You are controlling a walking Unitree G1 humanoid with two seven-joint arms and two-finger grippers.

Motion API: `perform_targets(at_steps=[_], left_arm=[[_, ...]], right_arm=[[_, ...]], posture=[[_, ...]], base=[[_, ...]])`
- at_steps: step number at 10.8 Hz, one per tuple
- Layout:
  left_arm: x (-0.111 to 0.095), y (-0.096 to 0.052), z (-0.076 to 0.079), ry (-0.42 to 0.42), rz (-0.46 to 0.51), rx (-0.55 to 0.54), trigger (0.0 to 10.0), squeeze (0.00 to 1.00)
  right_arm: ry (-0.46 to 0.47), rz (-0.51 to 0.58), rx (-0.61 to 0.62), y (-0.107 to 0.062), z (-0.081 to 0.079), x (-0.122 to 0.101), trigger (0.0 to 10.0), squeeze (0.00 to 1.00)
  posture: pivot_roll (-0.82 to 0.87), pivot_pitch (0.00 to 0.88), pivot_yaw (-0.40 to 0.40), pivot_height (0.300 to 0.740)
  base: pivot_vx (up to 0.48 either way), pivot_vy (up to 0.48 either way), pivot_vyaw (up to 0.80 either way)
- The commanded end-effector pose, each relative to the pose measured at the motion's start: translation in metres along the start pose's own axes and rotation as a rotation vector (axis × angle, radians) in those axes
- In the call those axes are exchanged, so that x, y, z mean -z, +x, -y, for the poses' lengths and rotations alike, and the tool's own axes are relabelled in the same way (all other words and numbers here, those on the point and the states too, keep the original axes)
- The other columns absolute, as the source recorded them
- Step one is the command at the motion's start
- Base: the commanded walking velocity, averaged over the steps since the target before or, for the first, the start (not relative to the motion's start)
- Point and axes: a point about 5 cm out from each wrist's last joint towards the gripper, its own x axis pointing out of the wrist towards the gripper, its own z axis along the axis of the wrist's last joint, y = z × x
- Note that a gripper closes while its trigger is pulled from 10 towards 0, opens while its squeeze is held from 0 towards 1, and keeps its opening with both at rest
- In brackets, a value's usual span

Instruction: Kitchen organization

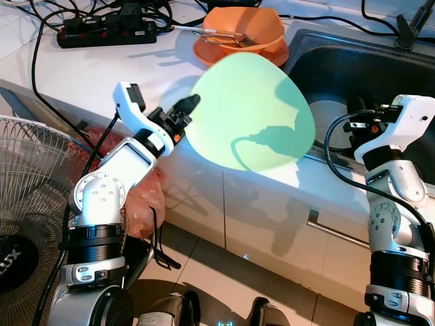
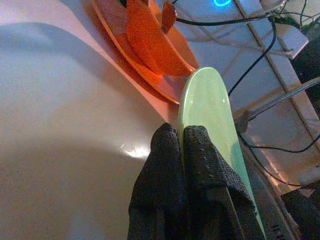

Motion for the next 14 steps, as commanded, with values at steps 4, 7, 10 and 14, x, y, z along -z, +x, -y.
perform_targets(at_steps=[4,7,10,14], left_arm=[[0.002,0.003,0.033,-0.188,0.103,0.165,10.0,0.00],[-0.004,0.005,0.045,-0.264,0.161,0.227,10.0,0.00],[0.001,0.006,0.049,-0.272,0.152,0.250,10.0,0.00],[-0.003,0.009,0.051,-0.260,0.167,0.260,10.0,0.00]], right_arm=[[0.033,0.013,-0.005,-0.001,-0.001,-0.004,10.0,0.00],[0.093,0.027,0.011,-0.002,0.001,-0.004,10.0,0.00],[0.255,0.051,0.017,-0.003,-0.004,-0.003,10.0,0.00],[0.463,0.065,-0.052,-0.011,-0.019,0.000,10.0,0.00]], posture=[[0.02,0.179,0.032,0.740],[0.01,0.181,0.030,0.740],[0.01,0.177,0.031,0.740],[0.01,0.170,0.036,0.740]], base=[[0.000,0.000,0.00],[0.000,0.000,0.00],[0.000,0.000,0.00],[0.000,0.000,0.00]])
